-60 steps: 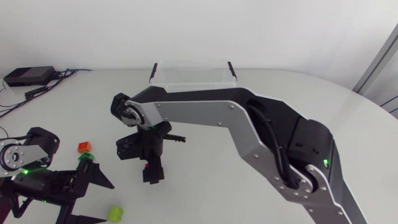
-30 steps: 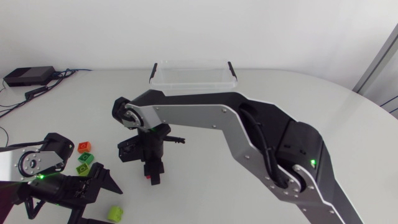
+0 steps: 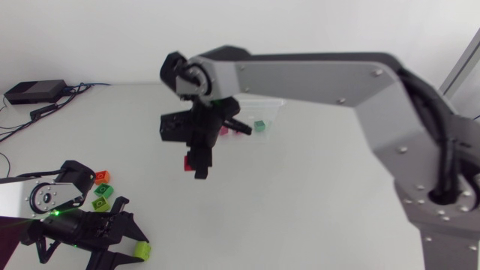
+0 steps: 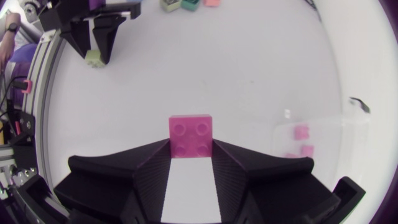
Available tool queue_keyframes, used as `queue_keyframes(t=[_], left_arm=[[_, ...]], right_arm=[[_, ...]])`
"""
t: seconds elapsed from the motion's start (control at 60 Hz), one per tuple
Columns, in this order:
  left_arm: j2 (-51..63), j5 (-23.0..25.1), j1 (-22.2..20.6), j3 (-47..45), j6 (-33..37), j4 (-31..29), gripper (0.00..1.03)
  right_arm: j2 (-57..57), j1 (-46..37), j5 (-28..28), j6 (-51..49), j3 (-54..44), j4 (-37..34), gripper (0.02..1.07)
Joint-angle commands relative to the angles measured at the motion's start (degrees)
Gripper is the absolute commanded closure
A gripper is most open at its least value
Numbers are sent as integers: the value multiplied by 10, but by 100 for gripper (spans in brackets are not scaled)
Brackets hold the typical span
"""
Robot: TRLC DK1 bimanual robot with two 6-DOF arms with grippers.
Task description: Pick up the duplo bricks and place them in the container
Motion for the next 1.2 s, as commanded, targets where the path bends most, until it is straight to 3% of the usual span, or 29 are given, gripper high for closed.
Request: queue_keyframes(t=[0.0, 0.3, 0.667, 0.767, 0.917, 1.05, 1.117, 1.167, 1.183], left_arm=[[-6, 4, -6, 2, -12, -6, 67], [-46, 16, -25, 77, -54, -59, 69], [-2, 82, -67, 269, -217, -46, 69], [29, 84, -85, 322, -276, -15, 69], [73, 84, -114, 381, -390, 81, 69], [113, 82, -122, 411, -487, 184, 68], [153, 57, -129, 447, -527, 227, 68], [185, 48, -129, 480, -559, 249, 68], [190, 46, -129, 485, -563, 251, 68]], right_arm=[[-33, -24, -5, 14, -24, 5, 86], [-79, -114, -14, 68, -47, 97, 86], [-70, -224, -13, 176, -23, 241, 86], [-62, -247, -13, 201, -23, 279, 86], [-28, -275, -13, 238, -8, 335, 85], [13, -279, -9, 248, 34, 337, 80], [37, -276, -2, 249, 57, 338, 80], [46, -274, 2, 251, 64, 339, 71], [50, -274, 5, 251, 67, 340, 63]])
